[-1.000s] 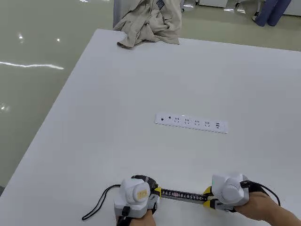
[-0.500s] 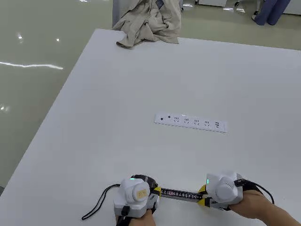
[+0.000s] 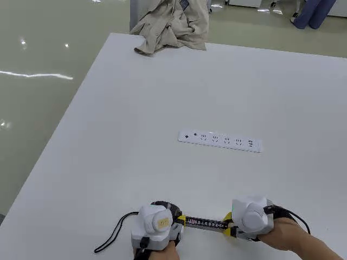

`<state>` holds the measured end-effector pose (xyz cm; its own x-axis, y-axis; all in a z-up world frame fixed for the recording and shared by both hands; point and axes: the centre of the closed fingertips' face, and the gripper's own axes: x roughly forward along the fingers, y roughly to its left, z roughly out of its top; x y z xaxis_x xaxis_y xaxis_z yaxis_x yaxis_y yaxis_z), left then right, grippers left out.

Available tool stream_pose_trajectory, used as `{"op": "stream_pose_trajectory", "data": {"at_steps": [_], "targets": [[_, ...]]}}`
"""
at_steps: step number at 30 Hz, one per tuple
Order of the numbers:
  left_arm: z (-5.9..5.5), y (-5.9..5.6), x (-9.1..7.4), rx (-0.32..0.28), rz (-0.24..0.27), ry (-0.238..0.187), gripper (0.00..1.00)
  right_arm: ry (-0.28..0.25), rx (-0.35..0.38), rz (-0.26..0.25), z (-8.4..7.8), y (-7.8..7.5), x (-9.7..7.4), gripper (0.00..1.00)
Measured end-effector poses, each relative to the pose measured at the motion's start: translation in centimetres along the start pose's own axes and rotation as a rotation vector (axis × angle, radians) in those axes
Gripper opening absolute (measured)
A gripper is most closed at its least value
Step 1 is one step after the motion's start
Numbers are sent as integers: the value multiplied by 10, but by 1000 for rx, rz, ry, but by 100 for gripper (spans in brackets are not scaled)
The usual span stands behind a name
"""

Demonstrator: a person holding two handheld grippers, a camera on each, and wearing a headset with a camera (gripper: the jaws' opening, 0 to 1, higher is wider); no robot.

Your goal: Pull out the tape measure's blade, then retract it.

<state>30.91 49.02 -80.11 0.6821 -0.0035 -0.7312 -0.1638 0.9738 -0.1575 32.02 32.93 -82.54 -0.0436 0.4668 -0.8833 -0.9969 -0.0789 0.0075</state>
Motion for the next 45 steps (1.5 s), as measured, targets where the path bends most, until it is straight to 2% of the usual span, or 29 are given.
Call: {"op": "stream_pose_trajectory", "data": {"at_steps": [23,45], "targets": [[-1,0,-1,3,0,6,61,-14,-22,9,25,2,14,14],[-1,0,0,5,1,14,61,-20,-36,13,40,4,21,13]]}}
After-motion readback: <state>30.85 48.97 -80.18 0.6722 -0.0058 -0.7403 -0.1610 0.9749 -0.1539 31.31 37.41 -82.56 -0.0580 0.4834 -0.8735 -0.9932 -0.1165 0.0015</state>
